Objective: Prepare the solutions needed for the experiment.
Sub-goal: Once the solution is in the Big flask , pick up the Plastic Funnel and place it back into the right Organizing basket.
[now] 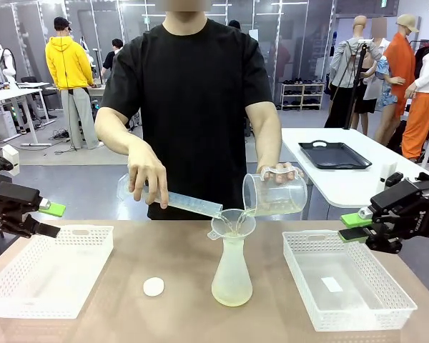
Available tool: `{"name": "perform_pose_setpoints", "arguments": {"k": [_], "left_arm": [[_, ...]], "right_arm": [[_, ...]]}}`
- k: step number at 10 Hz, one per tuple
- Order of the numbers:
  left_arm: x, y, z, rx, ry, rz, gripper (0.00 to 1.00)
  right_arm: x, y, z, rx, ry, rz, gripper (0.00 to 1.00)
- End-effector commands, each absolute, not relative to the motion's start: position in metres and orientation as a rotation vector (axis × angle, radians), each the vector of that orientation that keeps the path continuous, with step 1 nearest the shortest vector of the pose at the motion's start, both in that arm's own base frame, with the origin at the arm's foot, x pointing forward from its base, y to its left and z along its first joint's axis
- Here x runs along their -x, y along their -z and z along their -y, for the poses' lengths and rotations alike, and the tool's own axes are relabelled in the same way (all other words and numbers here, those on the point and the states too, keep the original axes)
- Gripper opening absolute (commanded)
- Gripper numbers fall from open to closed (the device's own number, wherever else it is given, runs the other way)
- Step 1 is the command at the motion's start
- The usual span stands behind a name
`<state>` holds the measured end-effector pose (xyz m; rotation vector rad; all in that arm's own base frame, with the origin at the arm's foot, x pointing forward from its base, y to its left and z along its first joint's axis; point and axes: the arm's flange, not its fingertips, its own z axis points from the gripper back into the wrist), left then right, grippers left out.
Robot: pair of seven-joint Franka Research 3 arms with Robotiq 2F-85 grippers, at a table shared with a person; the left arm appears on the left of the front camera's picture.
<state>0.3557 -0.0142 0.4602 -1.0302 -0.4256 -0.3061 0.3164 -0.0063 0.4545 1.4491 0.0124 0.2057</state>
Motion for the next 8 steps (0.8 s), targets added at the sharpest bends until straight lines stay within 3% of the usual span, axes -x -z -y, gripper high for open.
{"name": "perform_pose_setpoints", "arguments": {"k": [1, 8], "left_arm": [[-0.3582, -0.4601, 0.0158, 1.056, 0.32, 0.446, 1.0], [-0.3582, -0.4601, 0.0158, 1.056, 0.32, 0.446, 1.0]], "right_arm": [[-0.3147, -0.4526, 0.0077, -1.446, -0.219, -0.013, 0.3], [-0.3147, -0.4526, 0.0077, -1.446, -0.219, -0.013, 0.3]]}}
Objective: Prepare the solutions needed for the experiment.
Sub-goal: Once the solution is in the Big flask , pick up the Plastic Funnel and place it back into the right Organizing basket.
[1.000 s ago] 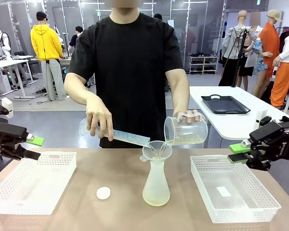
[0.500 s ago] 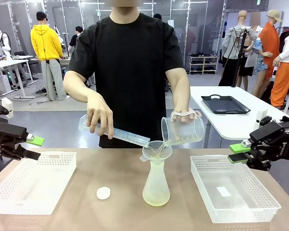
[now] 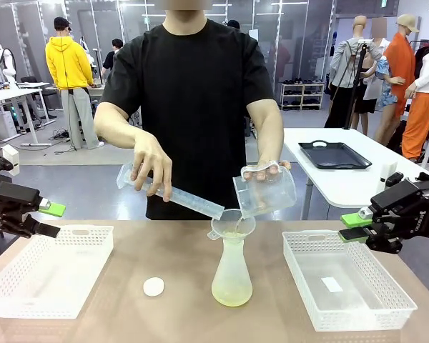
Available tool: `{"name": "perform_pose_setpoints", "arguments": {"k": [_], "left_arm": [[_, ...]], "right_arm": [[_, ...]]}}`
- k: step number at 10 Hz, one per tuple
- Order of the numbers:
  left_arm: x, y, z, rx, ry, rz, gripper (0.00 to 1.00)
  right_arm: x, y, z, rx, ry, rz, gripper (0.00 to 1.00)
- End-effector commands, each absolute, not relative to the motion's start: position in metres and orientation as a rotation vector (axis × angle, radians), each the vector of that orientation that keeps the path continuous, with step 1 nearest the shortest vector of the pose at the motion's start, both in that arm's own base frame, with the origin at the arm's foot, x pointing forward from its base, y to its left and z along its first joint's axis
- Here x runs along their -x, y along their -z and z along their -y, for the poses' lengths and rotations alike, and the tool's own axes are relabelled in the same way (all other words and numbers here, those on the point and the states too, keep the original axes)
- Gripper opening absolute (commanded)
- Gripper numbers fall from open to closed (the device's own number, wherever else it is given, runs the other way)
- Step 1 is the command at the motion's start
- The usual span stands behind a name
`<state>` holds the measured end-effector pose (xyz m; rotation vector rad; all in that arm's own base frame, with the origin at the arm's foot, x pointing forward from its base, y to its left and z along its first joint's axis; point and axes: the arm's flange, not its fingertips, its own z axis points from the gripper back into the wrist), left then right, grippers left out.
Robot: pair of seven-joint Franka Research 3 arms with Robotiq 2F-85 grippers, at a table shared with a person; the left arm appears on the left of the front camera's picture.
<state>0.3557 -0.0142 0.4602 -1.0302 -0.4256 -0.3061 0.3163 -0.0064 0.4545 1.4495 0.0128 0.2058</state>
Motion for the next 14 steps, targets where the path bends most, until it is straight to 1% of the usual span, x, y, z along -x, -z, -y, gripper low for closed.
{"name": "perform_pose_setpoints", "arguments": {"k": [1, 14], "left_arm": [[-0.3582, -0.4601, 0.0158, 1.056, 0.32, 0.446, 1.0], [-0.3582, -0.4601, 0.0158, 1.056, 0.32, 0.446, 1.0]], "right_arm": [[-0.3147, -0.4526, 0.0077, -1.446, -0.219, -0.013, 0.3], [-0.3147, -0.4526, 0.0077, -1.446, -0.219, -0.013, 0.3]]}}
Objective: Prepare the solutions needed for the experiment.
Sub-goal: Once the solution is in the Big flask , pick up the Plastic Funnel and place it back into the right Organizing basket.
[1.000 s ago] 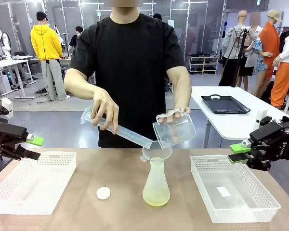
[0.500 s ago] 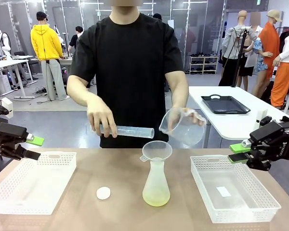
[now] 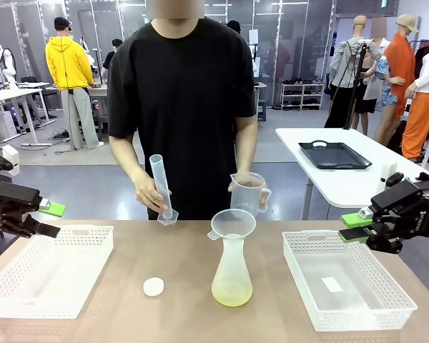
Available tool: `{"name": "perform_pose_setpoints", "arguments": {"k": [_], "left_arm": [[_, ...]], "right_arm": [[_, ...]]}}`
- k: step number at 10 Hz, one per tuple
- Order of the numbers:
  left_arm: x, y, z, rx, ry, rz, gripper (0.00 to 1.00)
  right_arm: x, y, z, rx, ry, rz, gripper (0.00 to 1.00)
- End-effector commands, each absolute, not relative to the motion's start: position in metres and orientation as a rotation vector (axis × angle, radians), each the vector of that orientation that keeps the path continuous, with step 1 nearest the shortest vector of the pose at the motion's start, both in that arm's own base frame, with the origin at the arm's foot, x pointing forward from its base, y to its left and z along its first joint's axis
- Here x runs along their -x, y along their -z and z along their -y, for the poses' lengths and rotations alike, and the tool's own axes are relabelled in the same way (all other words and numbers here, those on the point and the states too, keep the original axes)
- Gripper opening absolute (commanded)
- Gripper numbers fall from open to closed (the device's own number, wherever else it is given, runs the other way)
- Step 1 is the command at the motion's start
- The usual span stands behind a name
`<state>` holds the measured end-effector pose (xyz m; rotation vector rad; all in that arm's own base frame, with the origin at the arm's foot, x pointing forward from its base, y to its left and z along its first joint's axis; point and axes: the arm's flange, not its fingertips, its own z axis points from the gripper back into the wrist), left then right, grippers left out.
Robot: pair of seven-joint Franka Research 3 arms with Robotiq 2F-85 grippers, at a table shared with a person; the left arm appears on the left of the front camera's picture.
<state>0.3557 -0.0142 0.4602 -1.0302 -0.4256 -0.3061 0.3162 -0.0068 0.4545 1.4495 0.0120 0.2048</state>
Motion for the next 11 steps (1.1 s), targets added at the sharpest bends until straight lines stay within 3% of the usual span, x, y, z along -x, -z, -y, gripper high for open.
{"name": "perform_pose_setpoints", "arguments": {"k": [1, 3, 4, 11], "left_arm": [[-0.358, -0.46, 0.016, 1.056, 0.32, 0.446, 1.0], [-0.358, -0.46, 0.016, 1.056, 0.32, 0.446, 1.0], [-0.358, -0.46, 0.016, 1.056, 0.32, 0.446, 1.0], [-0.358, -0.46, 0.016, 1.056, 0.32, 0.446, 1.0]], "right_arm": [[-0.315, -0.453, 0.008, -1.446, -0.219, -0.013, 0.3], [-0.317, -0.455, 0.006, -1.437, -0.181, 0.005, 0.3], [-0.32, -0.456, 0.003, -1.441, -0.144, -0.007, 0.5], [-0.362, -0.5, -0.059, -1.166, -0.041, 0.097, 0.5]]}}
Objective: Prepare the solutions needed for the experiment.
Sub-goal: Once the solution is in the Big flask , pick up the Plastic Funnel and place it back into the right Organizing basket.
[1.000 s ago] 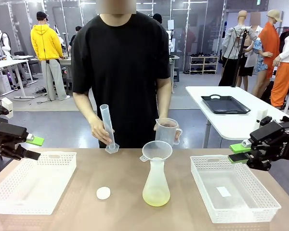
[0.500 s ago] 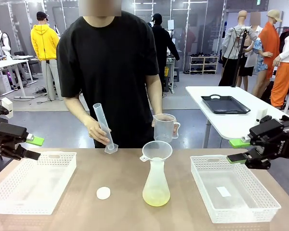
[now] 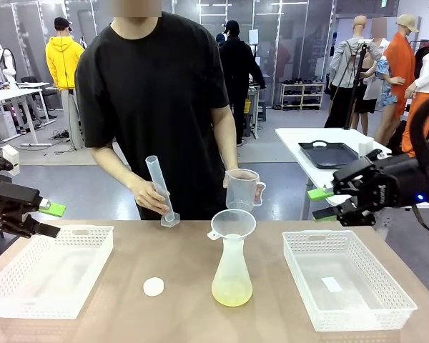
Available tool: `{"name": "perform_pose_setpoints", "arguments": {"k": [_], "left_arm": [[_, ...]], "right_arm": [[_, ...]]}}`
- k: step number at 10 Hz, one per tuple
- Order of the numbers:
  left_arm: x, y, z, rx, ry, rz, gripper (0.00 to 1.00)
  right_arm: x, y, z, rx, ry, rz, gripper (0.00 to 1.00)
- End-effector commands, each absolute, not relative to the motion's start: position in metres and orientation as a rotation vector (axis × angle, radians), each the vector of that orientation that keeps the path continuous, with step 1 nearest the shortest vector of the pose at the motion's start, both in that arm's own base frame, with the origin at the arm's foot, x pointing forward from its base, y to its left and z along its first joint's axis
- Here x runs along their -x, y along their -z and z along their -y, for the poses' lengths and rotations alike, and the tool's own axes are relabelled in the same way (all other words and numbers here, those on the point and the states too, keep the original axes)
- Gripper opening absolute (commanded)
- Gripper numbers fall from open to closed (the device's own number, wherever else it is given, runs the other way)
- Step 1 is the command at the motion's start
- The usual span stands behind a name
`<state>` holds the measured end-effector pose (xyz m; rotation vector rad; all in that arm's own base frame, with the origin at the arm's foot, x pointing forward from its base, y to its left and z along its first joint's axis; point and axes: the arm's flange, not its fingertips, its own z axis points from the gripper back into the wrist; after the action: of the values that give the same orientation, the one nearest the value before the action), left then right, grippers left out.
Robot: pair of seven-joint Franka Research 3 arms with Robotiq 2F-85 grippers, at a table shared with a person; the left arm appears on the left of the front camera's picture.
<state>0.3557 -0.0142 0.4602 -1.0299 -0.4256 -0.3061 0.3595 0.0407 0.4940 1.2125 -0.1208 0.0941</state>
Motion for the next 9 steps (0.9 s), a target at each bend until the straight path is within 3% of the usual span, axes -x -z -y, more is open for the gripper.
{"name": "perform_pose_setpoints", "arguments": {"k": [1, 4, 9], "left_arm": [[-0.358, -0.46, 0.016, 1.056, 0.32, 0.446, 1.0], [-0.358, -0.46, 0.016, 1.056, 0.32, 0.446, 1.0], [-0.358, -0.46, 0.016, 1.056, 0.32, 0.446, 1.0]], "right_arm": [[-0.365, -0.504, -0.073, -1.103, -0.02, 0.093, 0.5], [-0.375, -0.515, -0.114, -0.922, 0.011, 0.161, 0.5], [-0.382, -0.522, -0.15, -0.793, 0.046, 0.235, 0.5]]}}
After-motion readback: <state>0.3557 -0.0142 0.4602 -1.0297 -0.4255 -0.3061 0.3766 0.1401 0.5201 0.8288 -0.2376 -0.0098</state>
